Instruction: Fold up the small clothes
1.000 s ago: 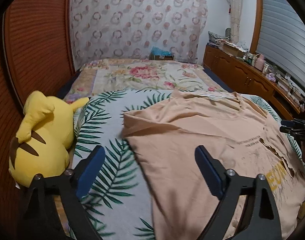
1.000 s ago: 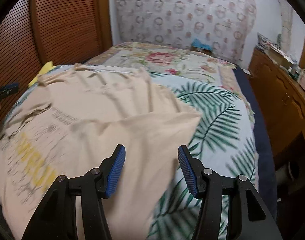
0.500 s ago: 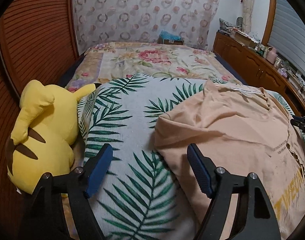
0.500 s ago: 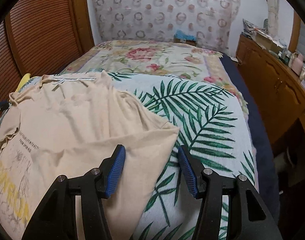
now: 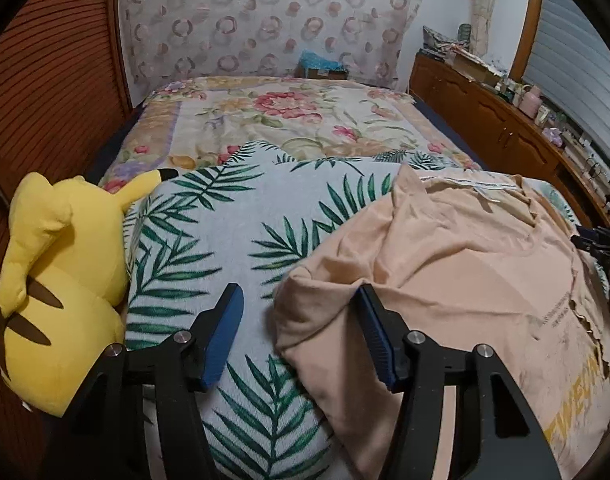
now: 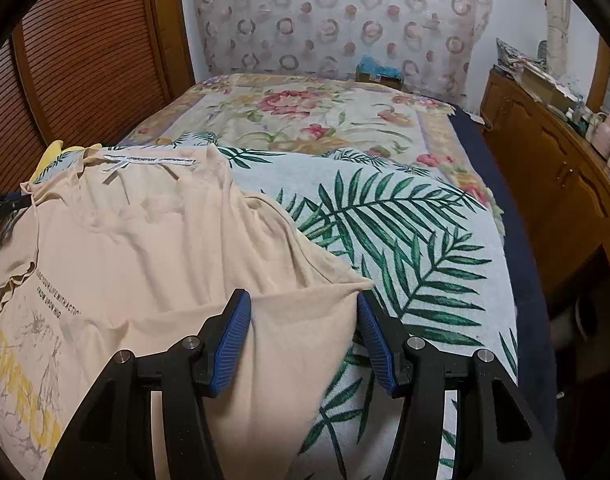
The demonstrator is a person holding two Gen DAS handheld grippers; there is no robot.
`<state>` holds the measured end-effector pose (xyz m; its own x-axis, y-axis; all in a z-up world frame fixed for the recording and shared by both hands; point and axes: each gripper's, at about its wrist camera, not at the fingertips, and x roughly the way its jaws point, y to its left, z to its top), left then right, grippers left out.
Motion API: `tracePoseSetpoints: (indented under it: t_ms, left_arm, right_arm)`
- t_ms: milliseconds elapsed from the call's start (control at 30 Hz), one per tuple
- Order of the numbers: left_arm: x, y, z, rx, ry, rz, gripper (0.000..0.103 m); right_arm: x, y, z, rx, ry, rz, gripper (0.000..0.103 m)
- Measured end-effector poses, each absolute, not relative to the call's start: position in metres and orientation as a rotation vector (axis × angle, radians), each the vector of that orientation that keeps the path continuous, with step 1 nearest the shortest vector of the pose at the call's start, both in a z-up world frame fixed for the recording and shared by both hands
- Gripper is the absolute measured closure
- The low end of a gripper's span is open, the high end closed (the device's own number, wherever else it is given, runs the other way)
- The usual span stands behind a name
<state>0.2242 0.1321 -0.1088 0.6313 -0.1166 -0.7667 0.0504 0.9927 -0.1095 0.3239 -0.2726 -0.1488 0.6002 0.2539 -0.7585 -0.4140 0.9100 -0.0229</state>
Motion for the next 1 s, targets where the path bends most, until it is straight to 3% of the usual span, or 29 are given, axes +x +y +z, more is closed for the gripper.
tracePoseSetpoints:
  t_ms: [67,167,233,300,367,400,733,1000]
  left_arm:
    - [0.227,0.131,-0.108,-0.078,0.882,-0.099,0.043]
    - [0.227,0.131,-0.108,-0.089,0.878,-0.125,0.068]
    - [0.226,0.13,-0.107,-0.107,0.886,-0.153,0.088]
    - [0.222,0.129,-0.105,-0.11,0.887,-0.16,0.094]
    - [0.215,0.126,-0.099,-0.105,0.869,-0.162,0.096]
    - [0.209,0.124,-0.094,-0.107,0.854,-0.168,0.096]
    - [0.125,0.104,-0.035,-0.089,0.702,-0.21,0.097]
    - [0.049,0.099,-0.018,-0.109,0.616,-0.227,0.097]
  right_arm:
    - [0.327,-0.273,-0.149,-0.204,0.843,0.39,0.046]
    - [0.328,-0.272,-0.149,-0.202,0.84,0.39,0.05]
    - [0.326,-0.272,-0.149,-0.206,0.833,0.406,0.06]
    - [0.324,-0.271,-0.15,-0.205,0.834,0.423,0.076]
    - [0.323,-0.269,-0.149,-0.203,0.842,0.447,0.093]
    - [0.322,-0.268,-0.148,-0.203,0.841,0.453,0.095]
    - [0.254,-0.279,-0.094,-0.164,0.646,0.508,0.096]
    - [0.179,-0.319,-0.068,-0.135,0.564,0.539,0.096]
